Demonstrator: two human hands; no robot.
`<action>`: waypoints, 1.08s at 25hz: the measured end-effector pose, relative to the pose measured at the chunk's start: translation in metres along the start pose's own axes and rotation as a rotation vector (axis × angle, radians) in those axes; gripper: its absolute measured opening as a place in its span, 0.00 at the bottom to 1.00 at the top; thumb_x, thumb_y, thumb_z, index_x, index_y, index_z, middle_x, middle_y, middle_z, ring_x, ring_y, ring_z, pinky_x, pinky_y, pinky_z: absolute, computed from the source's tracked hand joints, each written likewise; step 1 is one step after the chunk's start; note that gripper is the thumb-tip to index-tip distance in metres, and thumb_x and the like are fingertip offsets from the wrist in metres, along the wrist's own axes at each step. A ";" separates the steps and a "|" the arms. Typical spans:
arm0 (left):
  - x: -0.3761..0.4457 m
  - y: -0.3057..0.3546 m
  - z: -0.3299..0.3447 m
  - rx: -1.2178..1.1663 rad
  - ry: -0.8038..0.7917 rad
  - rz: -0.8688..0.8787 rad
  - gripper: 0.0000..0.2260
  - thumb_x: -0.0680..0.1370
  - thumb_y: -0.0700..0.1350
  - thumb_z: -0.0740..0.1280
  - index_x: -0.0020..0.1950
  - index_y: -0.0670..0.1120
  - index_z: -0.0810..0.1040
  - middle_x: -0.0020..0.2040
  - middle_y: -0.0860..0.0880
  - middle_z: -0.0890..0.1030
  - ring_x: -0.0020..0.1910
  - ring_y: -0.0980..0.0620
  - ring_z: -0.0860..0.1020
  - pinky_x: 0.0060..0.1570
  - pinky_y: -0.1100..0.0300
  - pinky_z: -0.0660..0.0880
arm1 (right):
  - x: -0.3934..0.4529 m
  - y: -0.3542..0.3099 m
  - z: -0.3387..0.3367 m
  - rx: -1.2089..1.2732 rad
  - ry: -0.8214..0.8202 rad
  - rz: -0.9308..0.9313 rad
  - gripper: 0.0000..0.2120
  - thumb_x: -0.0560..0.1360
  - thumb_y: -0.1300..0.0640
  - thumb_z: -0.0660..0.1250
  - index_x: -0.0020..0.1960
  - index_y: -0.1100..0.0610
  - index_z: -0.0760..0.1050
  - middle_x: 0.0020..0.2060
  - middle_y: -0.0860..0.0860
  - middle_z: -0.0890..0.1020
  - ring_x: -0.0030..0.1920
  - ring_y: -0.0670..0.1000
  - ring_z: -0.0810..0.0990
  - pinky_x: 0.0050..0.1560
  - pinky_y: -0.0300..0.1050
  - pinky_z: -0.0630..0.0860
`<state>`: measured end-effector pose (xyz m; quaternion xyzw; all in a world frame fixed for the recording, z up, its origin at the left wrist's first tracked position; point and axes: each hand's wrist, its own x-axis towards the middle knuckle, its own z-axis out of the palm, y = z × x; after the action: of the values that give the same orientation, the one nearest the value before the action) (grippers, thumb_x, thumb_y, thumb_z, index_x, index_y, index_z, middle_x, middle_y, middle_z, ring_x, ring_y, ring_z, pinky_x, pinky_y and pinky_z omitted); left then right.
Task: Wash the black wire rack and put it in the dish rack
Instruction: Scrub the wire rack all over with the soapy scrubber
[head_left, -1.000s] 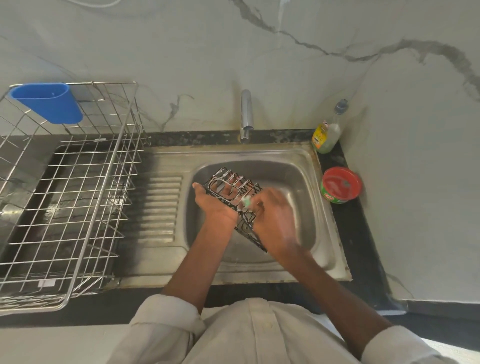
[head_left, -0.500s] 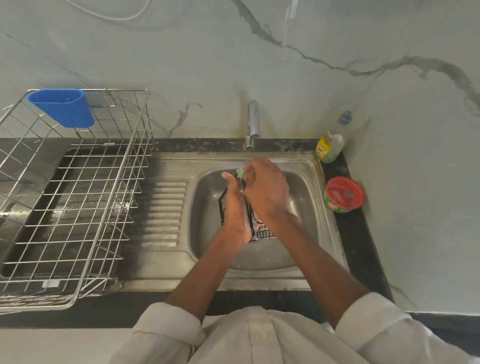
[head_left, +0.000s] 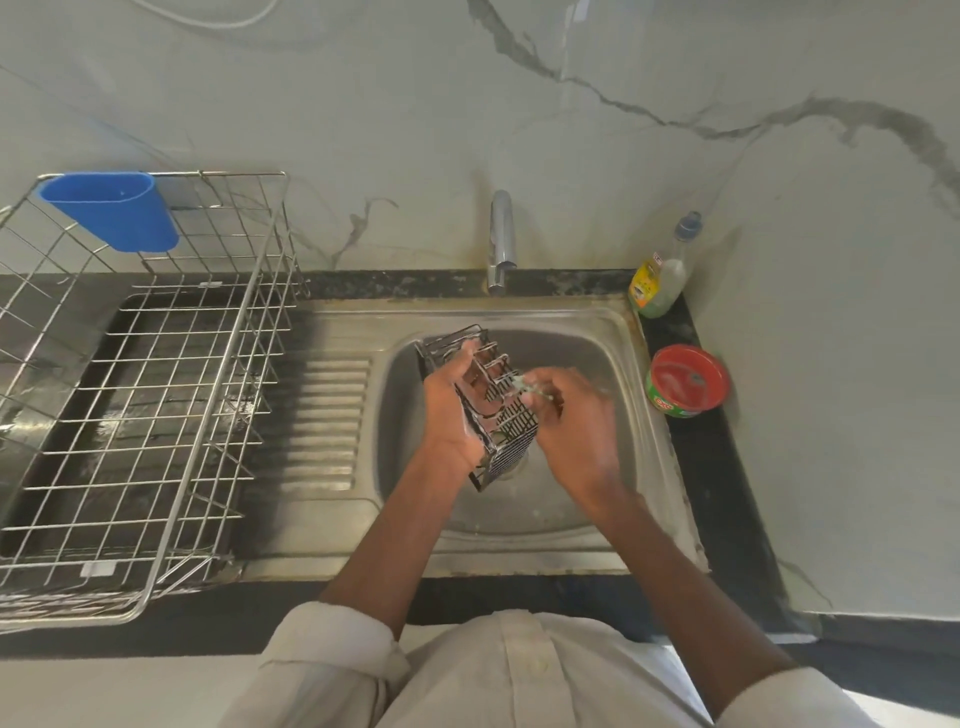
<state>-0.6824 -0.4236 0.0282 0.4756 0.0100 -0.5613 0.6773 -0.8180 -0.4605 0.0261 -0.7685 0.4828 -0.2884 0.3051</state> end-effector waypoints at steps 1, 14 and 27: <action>0.000 -0.001 0.001 0.010 0.048 -0.007 0.16 0.86 0.51 0.63 0.47 0.44 0.86 0.45 0.43 0.85 0.35 0.47 0.85 0.40 0.57 0.82 | -0.006 -0.002 0.000 0.062 -0.014 -0.002 0.14 0.76 0.65 0.73 0.59 0.54 0.83 0.49 0.44 0.84 0.47 0.40 0.81 0.49 0.42 0.80; -0.011 -0.013 0.014 -0.215 0.186 0.079 0.12 0.86 0.50 0.64 0.57 0.42 0.80 0.53 0.40 0.81 0.56 0.39 0.81 0.60 0.36 0.82 | -0.002 0.011 0.003 0.454 -0.035 0.401 0.12 0.85 0.48 0.60 0.63 0.51 0.77 0.58 0.51 0.83 0.60 0.54 0.82 0.60 0.54 0.79; -0.048 -0.031 -0.002 -0.356 0.070 -0.038 0.23 0.86 0.56 0.59 0.60 0.36 0.81 0.50 0.40 0.82 0.46 0.44 0.82 0.39 0.57 0.83 | -0.012 -0.018 -0.009 -0.028 -0.272 -0.301 0.23 0.77 0.67 0.69 0.69 0.51 0.79 0.53 0.50 0.83 0.52 0.50 0.79 0.54 0.46 0.80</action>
<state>-0.7230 -0.3833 0.0338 0.3670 0.1417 -0.5465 0.7393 -0.8191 -0.4446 0.0438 -0.8681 0.3207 -0.2176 0.3102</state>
